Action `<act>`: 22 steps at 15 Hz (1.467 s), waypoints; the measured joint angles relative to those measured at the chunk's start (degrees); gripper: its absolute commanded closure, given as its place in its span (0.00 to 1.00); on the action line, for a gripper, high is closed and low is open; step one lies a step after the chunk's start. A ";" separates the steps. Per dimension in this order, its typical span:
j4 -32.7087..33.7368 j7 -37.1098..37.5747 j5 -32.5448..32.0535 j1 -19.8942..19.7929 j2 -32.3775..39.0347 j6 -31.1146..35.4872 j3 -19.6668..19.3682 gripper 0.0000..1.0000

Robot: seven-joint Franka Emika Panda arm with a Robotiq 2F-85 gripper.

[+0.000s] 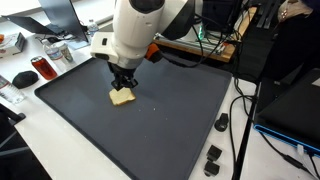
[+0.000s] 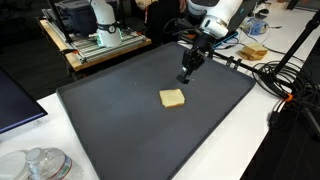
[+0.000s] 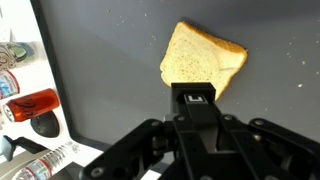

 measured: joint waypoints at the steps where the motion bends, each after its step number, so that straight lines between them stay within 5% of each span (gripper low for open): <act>1: 0.87 -0.66 0.11 -0.13 0.61 -0.03 0.12 0.95; 10: 14.30 -12.41 10.06 -4.04 6.39 -9.48 3.13 0.95; 22: 22.88 -31.82 26.63 -16.32 10.78 -11.12 8.29 0.95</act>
